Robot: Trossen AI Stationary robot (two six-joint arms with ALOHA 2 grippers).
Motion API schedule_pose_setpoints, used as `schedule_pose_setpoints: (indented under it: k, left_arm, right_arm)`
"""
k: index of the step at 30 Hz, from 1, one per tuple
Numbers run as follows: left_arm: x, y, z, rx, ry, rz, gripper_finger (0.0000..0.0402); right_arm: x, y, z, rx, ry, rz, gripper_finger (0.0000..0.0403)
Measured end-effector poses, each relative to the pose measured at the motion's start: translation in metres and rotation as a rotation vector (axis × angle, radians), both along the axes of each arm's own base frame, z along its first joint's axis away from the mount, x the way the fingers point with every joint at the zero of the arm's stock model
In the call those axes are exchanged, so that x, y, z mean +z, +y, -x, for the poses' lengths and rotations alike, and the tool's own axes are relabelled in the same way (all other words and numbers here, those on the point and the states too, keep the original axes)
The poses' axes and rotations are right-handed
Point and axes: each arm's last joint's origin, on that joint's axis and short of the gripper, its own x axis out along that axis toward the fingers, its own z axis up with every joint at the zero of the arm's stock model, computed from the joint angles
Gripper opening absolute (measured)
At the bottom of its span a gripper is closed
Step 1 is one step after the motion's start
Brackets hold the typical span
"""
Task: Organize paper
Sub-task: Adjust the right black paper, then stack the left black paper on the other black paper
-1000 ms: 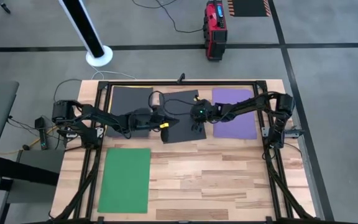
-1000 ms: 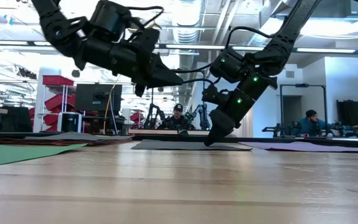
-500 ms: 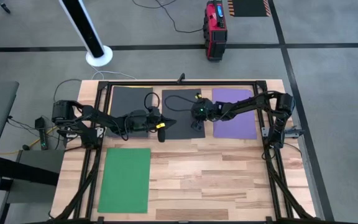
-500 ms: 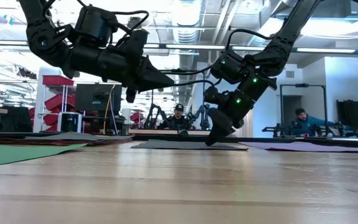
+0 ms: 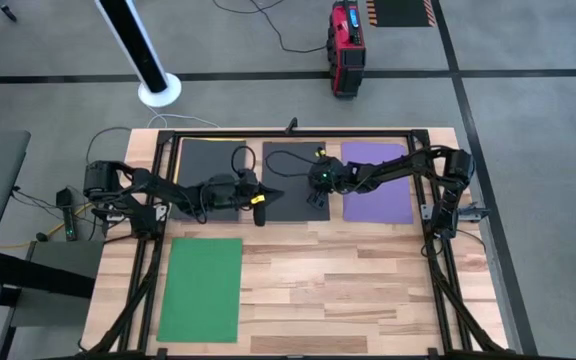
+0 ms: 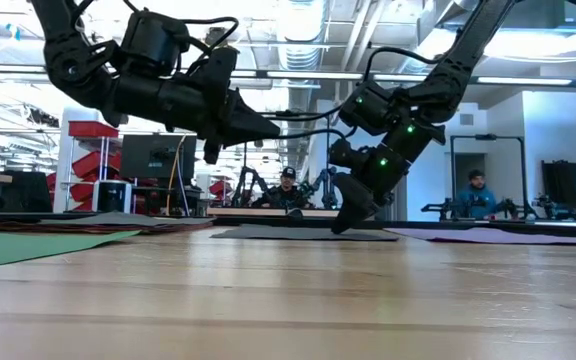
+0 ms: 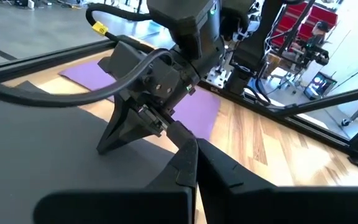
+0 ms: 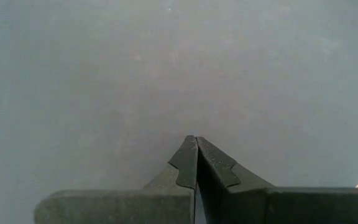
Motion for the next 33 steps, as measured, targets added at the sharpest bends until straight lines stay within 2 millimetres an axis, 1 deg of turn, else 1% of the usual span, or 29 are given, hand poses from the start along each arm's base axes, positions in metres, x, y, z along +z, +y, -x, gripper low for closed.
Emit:
schedule_pose_setpoints:
  k: [7,14,18,22,24,28,33]
  left_arm:
    - [0.001,0.004,0.000,0.004,-0.015,0.001,0.0000]
    - [0.002,0.006,0.001,0.008,-0.024,0.002,0.0000]
    - [0.003,0.006,0.001,-0.008,-0.035,0.006,0.0000]
    - [0.003,0.007,0.001,-0.006,-0.036,-0.004,0.0000]
    - [0.004,0.008,0.001,-0.002,-0.036,-0.011,0.0000]
    - [0.004,0.013,0.002,0.011,-0.033,-0.023,0.0000]
    - [0.004,0.024,0.005,-0.036,-0.028,-0.066,0.0000]
  right_arm:
    - [0.000,0.000,0.000,0.004,0.002,0.005,0.0000]
    - [0.002,0.004,-0.002,0.016,-0.014,0.016,0.0000]
    - [0.009,0.007,-0.001,0.029,-0.020,0.013,0.0000]
    - [0.020,0.007,-0.001,0.032,-0.058,0.025,0.0000]
    - [0.023,0.007,-0.001,0.032,-0.069,0.029,0.0000]
    - [0.024,0.008,-0.001,0.036,-0.069,0.031,0.0000]
    - [0.024,0.016,-0.004,0.115,-0.048,0.065,0.0000]
